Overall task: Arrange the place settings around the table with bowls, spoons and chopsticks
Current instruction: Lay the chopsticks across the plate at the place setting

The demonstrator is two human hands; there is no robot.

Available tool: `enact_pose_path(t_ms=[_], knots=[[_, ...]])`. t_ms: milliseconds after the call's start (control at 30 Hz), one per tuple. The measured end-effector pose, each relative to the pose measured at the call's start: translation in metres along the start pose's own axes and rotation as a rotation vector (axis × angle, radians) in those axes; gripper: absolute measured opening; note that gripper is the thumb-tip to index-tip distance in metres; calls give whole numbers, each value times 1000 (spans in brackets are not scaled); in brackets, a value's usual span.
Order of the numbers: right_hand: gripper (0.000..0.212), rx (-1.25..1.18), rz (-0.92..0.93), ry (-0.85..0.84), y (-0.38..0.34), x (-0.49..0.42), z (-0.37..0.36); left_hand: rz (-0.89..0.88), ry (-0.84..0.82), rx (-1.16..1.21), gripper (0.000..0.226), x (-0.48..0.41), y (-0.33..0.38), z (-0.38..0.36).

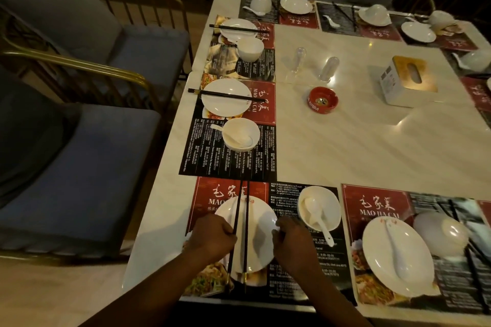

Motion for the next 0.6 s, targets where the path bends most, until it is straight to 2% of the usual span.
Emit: enact_pose_path(t_ms=[100,300,600], knots=[[18,-55,-4,-43,10,0,0,22,-4,-34,7,0,3,-10],[39,-205,-66,-122,19,-1,-2,17,-18,-50,9,0,0,-15],[41,-214,-76,-146,25,-6,-3,27,-58,-39,8,-2,0,-21]])
Point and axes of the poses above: each hand's wrist, its own x-axis away from the middle knuckle, its own z-axis out of the back of the hand, y = z × x, the point moved 3 cm from there along -x, towards the middle knuckle, and after that the axes turned 5 degrees about -z, right-handed, at the moved point
